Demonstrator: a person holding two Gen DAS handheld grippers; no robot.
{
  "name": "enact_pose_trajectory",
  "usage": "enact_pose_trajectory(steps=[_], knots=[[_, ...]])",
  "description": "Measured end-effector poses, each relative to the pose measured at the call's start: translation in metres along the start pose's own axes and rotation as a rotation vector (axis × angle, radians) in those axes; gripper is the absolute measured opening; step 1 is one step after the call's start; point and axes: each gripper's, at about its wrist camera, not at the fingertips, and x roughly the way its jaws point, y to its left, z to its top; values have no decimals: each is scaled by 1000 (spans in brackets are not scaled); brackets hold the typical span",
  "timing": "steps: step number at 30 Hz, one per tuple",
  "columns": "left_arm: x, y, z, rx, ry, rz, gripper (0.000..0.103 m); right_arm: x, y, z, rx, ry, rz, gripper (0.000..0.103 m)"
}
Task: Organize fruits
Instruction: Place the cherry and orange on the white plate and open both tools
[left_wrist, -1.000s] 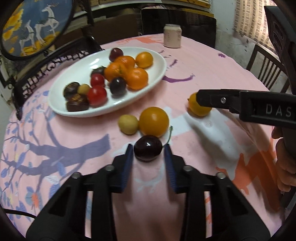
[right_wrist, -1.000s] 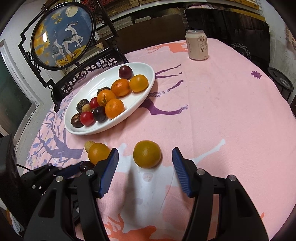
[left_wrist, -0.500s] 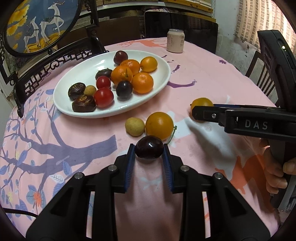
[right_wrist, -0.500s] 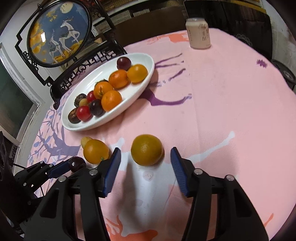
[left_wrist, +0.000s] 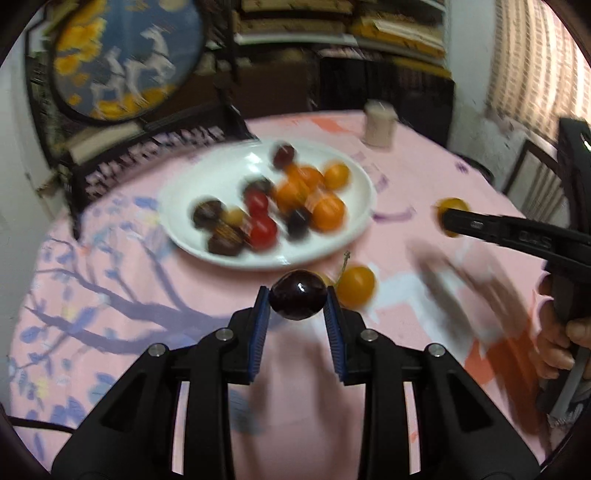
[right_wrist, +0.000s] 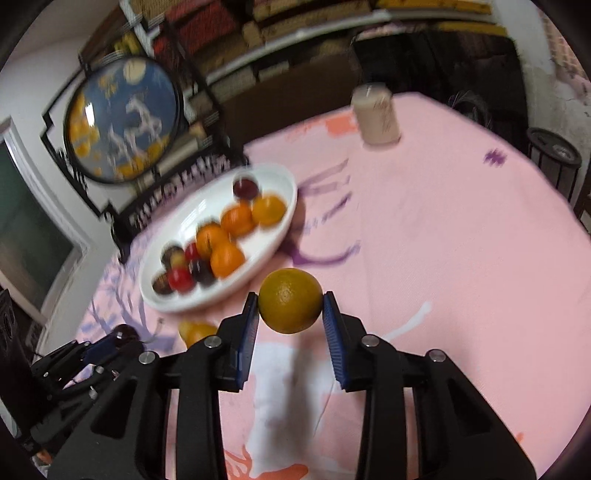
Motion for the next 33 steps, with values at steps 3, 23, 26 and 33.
enact_pose_trajectory(steps=[3, 23, 26, 33], knots=[[-1, 13, 18, -22, -18, 49, 30, -9, 5, 12, 14, -38, 46, 35], [117, 72, 99, -211, 77, 28, 55, 94, 37, 64, -68, 60, 18, 46], [119, 79, 98, -245, 92, -3, 55, 83, 34, 64, -68, 33, 24, 46], [87, 81, 101, -265, 50, 29, 61, 58, 41, 59, -68, 16, 65, 49]])
